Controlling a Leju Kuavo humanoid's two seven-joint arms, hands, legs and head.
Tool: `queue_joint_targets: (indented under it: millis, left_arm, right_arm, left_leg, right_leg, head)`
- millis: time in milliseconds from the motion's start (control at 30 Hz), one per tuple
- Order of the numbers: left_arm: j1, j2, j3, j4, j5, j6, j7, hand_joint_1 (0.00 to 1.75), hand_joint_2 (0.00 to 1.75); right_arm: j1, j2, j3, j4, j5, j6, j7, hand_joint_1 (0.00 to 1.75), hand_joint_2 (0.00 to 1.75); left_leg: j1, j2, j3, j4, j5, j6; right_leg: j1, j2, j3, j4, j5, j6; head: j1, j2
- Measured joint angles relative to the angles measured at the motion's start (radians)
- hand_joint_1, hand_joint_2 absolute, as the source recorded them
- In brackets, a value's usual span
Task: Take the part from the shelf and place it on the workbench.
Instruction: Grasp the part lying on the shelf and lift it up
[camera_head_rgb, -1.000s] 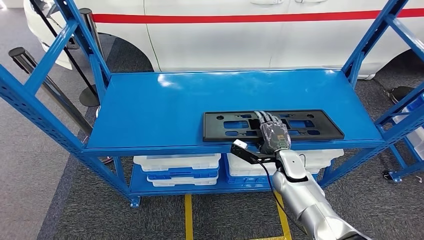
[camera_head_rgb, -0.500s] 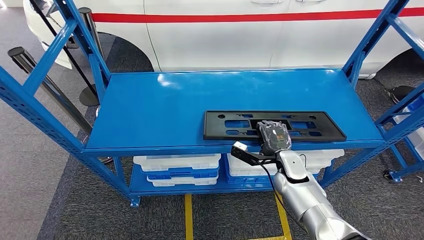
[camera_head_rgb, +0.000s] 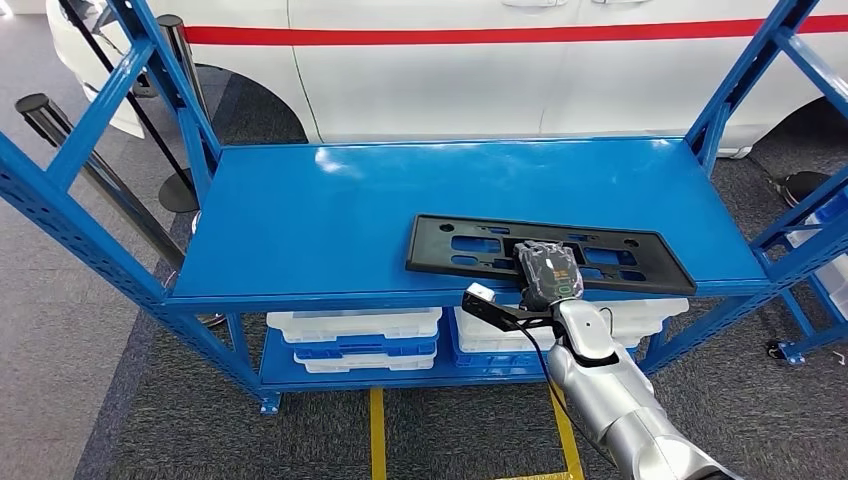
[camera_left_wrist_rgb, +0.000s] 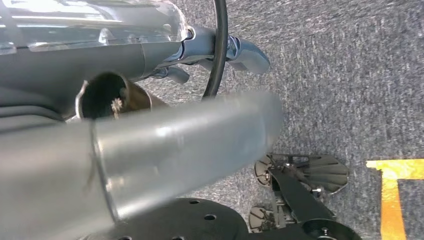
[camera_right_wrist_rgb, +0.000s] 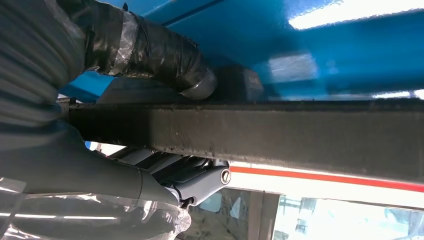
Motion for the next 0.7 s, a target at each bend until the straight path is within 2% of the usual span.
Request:
queue_joint_targets:
  millis: [267, 700]
  left_arm:
    - [0.0, 0.0, 0.002, 0.0, -0.006, 0.02, -0.036, 0.0, 1.75]
    - [0.0, 0.0, 0.008, 0.0, -0.01, 0.03, -0.053, 0.0, 1.75]
  right_arm:
    - [0.014, -0.008, 0.003, -0.025, -0.001, -0.004, 0.002, 1.75, 1.75]
    - [0.022, -0.016, 0.006, -0.031, 0.001, -0.015, 0.001, 1.73, 1.75]
  left_leg:
    - [0.0, 0.0, 0.0, 0.0, 0.0, 0.0]
    - [0.0, 0.0, -0.001, 0.0, 0.0, 0.0]
  right_leg:
    - [0.0, 0.0, 0.0, 0.0, 0.0, 0.0]
    - [0.0, 0.0, -0.001, 0.0, 0.0, 0.0]
  head:
    - [0.0, 0.0]
    - [0.0, 0.0]
